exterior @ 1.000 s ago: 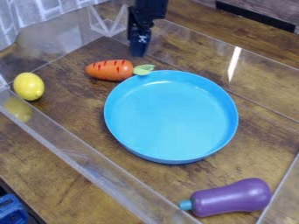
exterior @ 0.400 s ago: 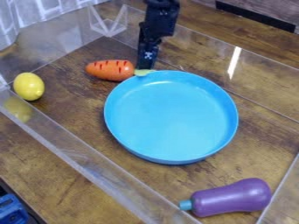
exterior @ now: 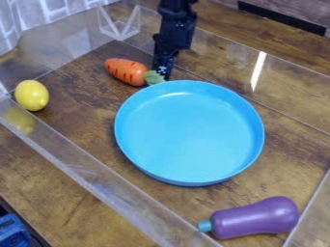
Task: Remove the carrot from the blue tray and put it on the table
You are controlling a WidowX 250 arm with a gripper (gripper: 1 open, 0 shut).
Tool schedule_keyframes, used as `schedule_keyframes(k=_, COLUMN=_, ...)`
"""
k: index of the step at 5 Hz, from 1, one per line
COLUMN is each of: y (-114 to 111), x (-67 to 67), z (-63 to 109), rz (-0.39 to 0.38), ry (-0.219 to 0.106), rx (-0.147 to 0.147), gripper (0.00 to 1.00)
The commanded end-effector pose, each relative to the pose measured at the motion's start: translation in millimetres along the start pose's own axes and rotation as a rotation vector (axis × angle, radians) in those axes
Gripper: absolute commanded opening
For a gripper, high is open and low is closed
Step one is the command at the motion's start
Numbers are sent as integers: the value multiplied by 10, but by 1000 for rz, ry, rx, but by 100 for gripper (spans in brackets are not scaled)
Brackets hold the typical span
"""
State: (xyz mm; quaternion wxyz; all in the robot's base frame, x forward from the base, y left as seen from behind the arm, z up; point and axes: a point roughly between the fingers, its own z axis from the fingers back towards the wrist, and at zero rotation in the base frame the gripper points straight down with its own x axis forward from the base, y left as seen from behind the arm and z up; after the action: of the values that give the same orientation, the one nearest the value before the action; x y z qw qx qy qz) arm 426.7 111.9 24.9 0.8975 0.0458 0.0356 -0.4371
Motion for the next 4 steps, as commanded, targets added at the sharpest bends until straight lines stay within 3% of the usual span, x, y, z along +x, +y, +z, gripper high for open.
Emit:
schedule_keyframes(k=1, y=135, x=177, z=136, rz=-26, ry=-26, rx=39, gripper=100)
schedule_keyframes(k=2, y=214, x=85, z=86, rz=-68, ry=-28, rx=39, gripper=0)
schedule_keyframes(k=3, y=277, x=-28, z=42, rz=-105, ry=-36, rx=36, gripper=0)
schedule_keyframes(k=4, y=305, x=-130, z=91, rz=-54, ry=-44, rx=28, gripper=0)
